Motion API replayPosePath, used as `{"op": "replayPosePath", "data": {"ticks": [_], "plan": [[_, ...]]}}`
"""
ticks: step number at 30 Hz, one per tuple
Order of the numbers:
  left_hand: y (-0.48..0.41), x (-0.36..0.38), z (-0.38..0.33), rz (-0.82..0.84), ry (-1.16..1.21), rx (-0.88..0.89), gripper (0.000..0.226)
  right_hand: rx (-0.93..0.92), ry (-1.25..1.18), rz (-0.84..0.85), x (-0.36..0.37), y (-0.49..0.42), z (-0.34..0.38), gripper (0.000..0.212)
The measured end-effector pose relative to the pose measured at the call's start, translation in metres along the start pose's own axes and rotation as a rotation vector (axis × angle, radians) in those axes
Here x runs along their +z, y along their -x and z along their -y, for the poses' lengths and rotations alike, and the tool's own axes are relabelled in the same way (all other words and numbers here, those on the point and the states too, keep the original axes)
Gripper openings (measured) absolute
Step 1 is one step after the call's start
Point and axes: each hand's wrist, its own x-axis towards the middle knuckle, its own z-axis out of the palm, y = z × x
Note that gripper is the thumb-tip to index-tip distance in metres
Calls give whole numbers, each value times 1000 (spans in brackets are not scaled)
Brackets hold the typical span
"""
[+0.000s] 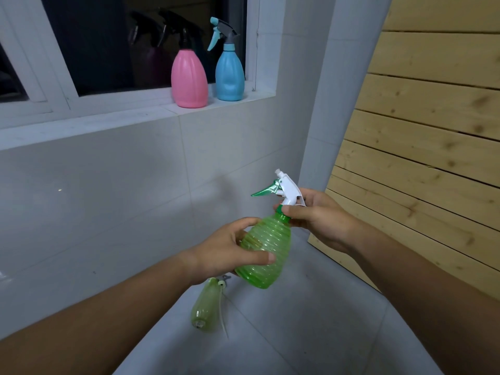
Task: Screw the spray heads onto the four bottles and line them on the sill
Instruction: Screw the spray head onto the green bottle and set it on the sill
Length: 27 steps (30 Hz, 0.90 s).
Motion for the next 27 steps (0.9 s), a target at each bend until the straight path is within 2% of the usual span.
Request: {"op": "replayPosePath", "data": {"ticks": [5, 11, 15, 17, 20, 25, 27], "plan": [[0, 3, 3, 35, -8, -8, 56, 10, 206, -80, 6, 1, -5, 23], [-1, 1, 0, 7, 0, 4, 58, -12, -12, -17, 1, 0, 1, 16], [-1, 4, 2, 28, -10, -6, 56, 0, 193, -96, 7, 2, -4, 23], [-2, 4, 2, 16, -12, -10, 58, 10, 150, -100, 7, 2, -3, 21], [-3, 2, 1, -4, -19, 3, 57, -5, -36, -60, 3, 2, 1, 17], [-3, 2, 3, 6, -19, -5, 56, -22, 112, -84, 6, 3, -2, 11], [-3, 2, 2, 2, -13, -1, 57, -5, 38, -80, 5, 2, 1, 8]]}}
